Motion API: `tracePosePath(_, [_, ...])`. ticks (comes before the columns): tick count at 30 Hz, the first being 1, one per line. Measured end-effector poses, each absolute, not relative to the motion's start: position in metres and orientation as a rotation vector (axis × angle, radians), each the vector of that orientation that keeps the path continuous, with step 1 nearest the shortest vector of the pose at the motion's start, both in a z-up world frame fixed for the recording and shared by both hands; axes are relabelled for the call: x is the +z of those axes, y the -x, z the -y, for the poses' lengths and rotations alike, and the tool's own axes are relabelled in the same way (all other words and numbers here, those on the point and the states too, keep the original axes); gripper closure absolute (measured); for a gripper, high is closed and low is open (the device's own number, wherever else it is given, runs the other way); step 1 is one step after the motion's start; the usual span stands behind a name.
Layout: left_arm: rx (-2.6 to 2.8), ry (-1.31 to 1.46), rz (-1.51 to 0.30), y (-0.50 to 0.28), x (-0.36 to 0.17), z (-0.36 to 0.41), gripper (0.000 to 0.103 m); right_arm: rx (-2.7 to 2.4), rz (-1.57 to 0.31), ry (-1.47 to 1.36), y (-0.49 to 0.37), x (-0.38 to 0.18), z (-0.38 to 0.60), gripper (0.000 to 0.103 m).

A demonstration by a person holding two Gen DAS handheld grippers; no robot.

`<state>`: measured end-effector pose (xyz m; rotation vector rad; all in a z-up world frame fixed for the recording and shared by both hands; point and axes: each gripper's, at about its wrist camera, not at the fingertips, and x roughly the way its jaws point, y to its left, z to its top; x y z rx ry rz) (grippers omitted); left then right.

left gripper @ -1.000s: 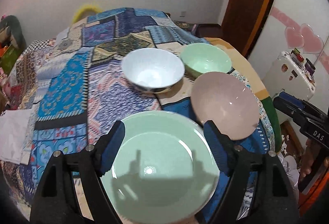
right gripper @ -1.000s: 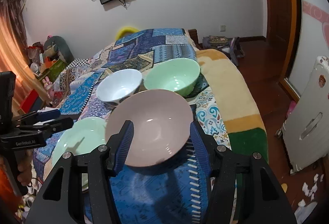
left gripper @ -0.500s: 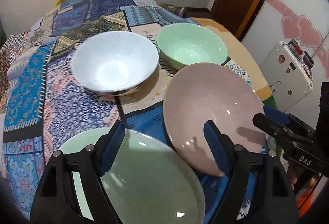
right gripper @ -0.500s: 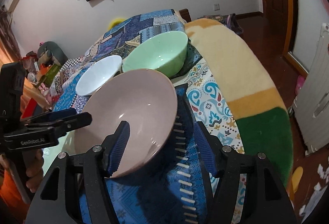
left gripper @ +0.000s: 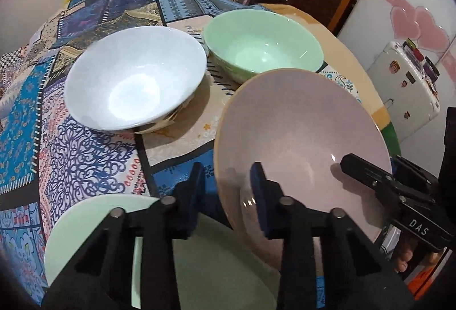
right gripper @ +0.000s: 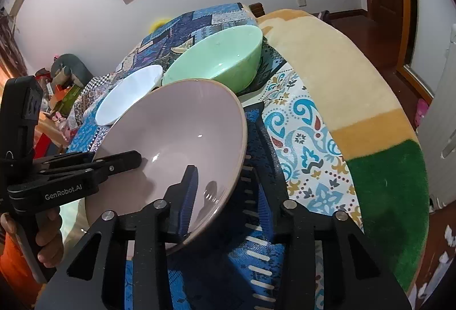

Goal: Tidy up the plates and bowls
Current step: 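Move the left tool to the pale pink bowl and grasp its rim, then lift the pale pink bowl with the left tool toward the plate stack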

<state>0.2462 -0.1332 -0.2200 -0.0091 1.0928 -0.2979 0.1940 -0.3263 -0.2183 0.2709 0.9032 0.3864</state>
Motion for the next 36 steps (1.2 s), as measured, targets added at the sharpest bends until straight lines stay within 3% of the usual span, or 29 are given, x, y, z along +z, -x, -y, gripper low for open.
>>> tracePosePath(5, [-0.331, 0.046, -1.104, -0.246, -0.222, 0.134, 0.086, 0.382, -0.905, -0.262, -0.196, -0.216, 0.322, 0.080])
tracePosePath(16, [-0.319, 0.081, -1.094, -0.240, -0.213, 0.131, 0.087, 0.364, -0.881, -0.253, -0.192, -0.203, 0.321, 0.080])
tracePosePath(36, [-0.297, 0.119, -0.961, -0.185, -0.148, 0.094, 0.087, 0.418, -0.790, -0.235, -0.168, -0.157, 0.277, 0.080])
